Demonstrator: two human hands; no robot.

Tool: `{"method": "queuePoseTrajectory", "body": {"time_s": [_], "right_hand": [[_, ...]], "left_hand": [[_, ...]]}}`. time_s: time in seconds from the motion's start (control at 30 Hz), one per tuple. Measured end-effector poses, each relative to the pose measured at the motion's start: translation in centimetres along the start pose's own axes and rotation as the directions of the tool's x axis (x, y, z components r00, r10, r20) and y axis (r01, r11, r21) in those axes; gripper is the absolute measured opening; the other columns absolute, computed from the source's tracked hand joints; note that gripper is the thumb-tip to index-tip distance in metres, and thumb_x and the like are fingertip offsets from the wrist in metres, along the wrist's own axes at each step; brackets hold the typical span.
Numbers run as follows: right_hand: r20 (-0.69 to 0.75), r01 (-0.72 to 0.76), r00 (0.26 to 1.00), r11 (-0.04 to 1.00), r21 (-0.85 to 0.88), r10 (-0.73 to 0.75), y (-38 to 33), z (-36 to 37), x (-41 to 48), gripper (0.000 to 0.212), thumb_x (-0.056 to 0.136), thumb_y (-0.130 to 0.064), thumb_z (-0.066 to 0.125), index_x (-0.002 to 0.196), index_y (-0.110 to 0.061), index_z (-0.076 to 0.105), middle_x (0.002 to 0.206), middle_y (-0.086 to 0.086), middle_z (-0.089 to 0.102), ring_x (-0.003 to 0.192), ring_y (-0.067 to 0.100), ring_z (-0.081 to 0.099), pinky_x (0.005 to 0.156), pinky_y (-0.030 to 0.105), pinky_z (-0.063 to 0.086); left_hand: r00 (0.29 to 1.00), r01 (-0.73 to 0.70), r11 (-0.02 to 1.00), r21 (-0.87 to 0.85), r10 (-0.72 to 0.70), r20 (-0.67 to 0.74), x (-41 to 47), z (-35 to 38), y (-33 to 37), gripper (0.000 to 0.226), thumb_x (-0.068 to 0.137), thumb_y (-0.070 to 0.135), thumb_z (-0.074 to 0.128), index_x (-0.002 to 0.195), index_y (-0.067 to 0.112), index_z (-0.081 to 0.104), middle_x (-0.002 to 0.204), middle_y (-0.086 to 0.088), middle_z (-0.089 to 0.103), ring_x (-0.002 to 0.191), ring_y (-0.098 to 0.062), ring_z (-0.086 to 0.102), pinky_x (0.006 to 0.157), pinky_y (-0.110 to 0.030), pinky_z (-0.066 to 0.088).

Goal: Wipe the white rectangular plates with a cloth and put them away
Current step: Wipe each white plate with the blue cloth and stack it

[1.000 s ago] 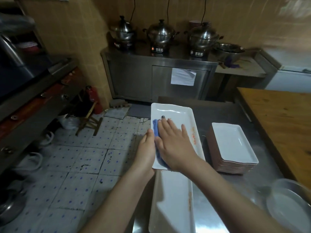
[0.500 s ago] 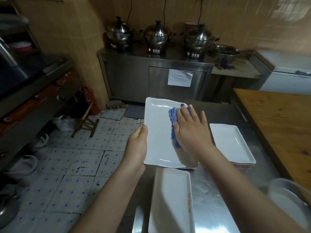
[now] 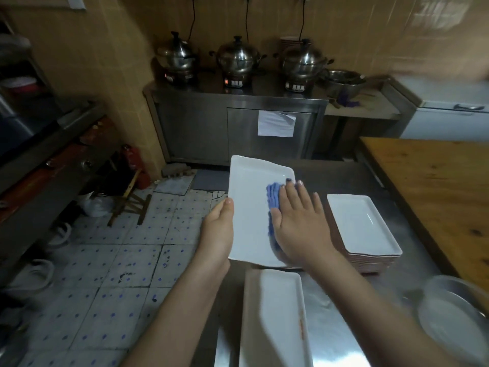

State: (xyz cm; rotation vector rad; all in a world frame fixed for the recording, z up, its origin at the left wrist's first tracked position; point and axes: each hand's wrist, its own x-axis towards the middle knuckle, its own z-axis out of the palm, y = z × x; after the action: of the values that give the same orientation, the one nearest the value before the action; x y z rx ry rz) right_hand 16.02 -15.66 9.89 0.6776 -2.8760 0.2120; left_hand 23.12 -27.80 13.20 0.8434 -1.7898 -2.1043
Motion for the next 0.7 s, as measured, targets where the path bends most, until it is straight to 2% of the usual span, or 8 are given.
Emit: {"method": "queuePoseTrajectory", "body": {"time_s": [0.13,0.27,0.37,0.43,0.53,0.7], "right_hand": [[0.077,0.032,0.996,0.998,0.056,-0.036,-0.1,1.6,-3.3,0.06,0.099,-0.043,0.01,0.152,-0.018,-0.002,0.16,-0.002,-0.008,0.145,0.015,-0.016,0.111,0.036,-0.018],[0.019,-0.116,0.993,0.993,0.027,0.116,0.9,1.3,1.6,0.058,0.1,-0.041,0.01,0.153,-0.017,0.002,0.161,0.0,-0.004,0.146,0.016,-0.011,0.117,0.041,-0.01],[0.017,-0.193,0.981,0.98,0.045,0.193,0.4,0.9,4.2,0.056,0.101,-0.039,0.009,0.152,-0.017,0.003,0.161,0.001,-0.003,0.146,0.018,-0.01,0.115,0.039,-0.012],[0.023,-0.139,0.99,0.99,0.035,0.139,-0.2,0.6,4.7,0.055,0.101,-0.037,0.011,0.152,-0.019,0.007,0.161,-0.001,-0.001,0.147,0.019,-0.009,0.114,0.04,-0.014],[0.048,0.019,0.999,0.997,0.076,-0.023,-1.5,-0.2,5.2,0.054,0.101,-0.031,0.017,0.152,-0.018,0.011,0.16,-0.004,0.002,0.146,0.018,-0.01,0.115,0.04,-0.011],[0.116,0.214,0.965,0.963,0.162,-0.234,-2.8,-1.3,5.9,0.053,0.101,-0.026,0.018,0.153,-0.019,0.009,0.16,-0.008,0.006,0.146,0.014,-0.01,0.115,0.038,-0.009]], "left_hand": [[1.0,-0.02,0.999,0.031,0.021,-0.013,0.0,-0.1,-0.3,0.028,0.101,0.028,0.036,0.095,0.021,0.062,0.088,0.003,0.069,0.081,-0.017,0.067,0.071,-0.029,0.053],[0.998,0.032,0.999,0.028,-0.033,0.044,-1.0,1.1,-0.6,0.031,0.101,0.027,0.036,0.114,0.014,0.061,0.106,-0.007,0.068,0.098,-0.025,0.065,0.087,-0.039,0.051],[0.996,0.061,0.998,0.009,-0.061,0.066,-1.2,1.5,-0.8,0.036,0.101,0.027,0.035,0.125,0.01,0.056,0.115,-0.011,0.065,0.104,-0.028,0.063,0.093,-0.042,0.05],[0.996,0.066,0.998,-0.002,-0.066,0.052,-0.9,1.5,-0.6,0.036,0.101,0.028,0.035,0.125,0.011,0.055,0.114,-0.012,0.065,0.102,-0.028,0.063,0.09,-0.041,0.051],[0.993,0.103,0.994,-0.037,-0.101,0.058,-0.6,1.7,-0.7,0.035,0.101,0.028,0.036,0.128,0.013,0.053,0.119,-0.012,0.063,0.107,-0.03,0.062,0.093,-0.044,0.049],[0.986,0.156,0.986,-0.057,-0.153,0.06,-0.4,1.3,-0.9,0.042,0.1,0.033,0.038,0.135,0.015,0.048,0.13,-0.013,0.057,0.118,-0.03,0.055,0.102,-0.049,0.042]]}}
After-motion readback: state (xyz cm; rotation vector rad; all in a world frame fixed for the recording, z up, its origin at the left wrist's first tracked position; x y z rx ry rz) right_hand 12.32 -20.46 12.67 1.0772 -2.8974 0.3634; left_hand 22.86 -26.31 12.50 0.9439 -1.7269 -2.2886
